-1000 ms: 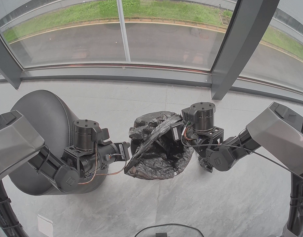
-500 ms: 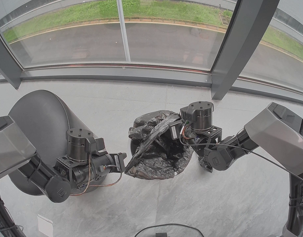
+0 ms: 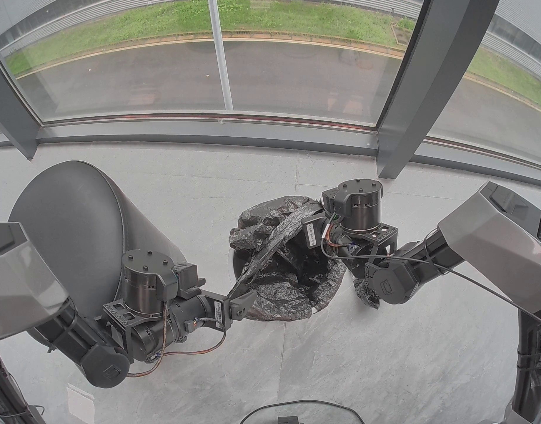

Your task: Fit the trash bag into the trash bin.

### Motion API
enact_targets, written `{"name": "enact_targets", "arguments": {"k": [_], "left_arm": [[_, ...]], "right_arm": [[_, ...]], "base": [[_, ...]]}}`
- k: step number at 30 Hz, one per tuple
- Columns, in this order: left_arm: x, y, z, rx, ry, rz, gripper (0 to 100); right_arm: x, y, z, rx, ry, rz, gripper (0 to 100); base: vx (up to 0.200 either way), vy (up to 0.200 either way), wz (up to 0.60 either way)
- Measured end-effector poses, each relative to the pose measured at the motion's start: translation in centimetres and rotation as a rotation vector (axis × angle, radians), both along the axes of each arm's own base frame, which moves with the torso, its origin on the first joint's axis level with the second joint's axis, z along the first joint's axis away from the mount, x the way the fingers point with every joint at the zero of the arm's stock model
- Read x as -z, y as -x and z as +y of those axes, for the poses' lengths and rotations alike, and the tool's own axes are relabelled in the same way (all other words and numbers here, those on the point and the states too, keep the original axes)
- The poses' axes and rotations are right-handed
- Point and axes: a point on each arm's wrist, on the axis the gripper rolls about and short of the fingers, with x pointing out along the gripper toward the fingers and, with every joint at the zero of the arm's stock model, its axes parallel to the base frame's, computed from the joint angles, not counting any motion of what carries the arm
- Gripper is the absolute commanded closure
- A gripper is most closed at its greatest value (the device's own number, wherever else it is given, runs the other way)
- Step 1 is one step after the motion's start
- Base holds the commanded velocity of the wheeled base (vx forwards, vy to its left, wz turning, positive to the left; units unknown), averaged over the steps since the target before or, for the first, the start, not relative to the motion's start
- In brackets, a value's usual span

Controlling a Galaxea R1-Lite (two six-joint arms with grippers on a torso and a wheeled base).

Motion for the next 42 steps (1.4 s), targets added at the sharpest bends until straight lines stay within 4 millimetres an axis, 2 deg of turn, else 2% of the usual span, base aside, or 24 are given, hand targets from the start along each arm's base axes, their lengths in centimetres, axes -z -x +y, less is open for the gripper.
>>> {"name": "enact_targets", "arguments": {"k": [5, 11, 19, 31, 36, 42], "left_arm": [[0.3, -0.5, -0.8, -0.036, -0.076, -0.185, 0], [1.9, -1.3, -1.4, -0.086, -0.183, -0.365, 0], [4.8, -1.1, -1.0, -0.096, -0.283, -0.325, 0], [5.4, -0.8, -2.1, -0.079, -0.231, -0.296, 0], [5.8, -2.1, -2.6, -0.094, -0.221, -0.316, 0], [6.7, -4.4, -2.3, -0.140, -0.226, -0.326, 0]], "right_arm": [[-0.2, 0.0, -0.1, 0.001, -0.003, -0.002, 100], [-0.4, 0.0, -0.1, 0.001, -0.007, -0.008, 100], [-0.7, 0.1, 0.0, 0.001, -0.012, -0.015, 100], [-0.8, 0.1, -0.1, 0.005, -0.012, -0.015, 100], [-0.8, 0.0, -0.1, 0.007, -0.013, -0.018, 100], [-1.4, -0.3, 0.0, 0.009, -0.023, -0.036, 100]], "base": [[0.000, 0.000, 0.00], [0.000, 0.000, 0.00], [0.000, 0.000, 0.00], [0.000, 0.000, 0.00], [0.000, 0.000, 0.00], [0.000, 0.000, 0.00]]}}
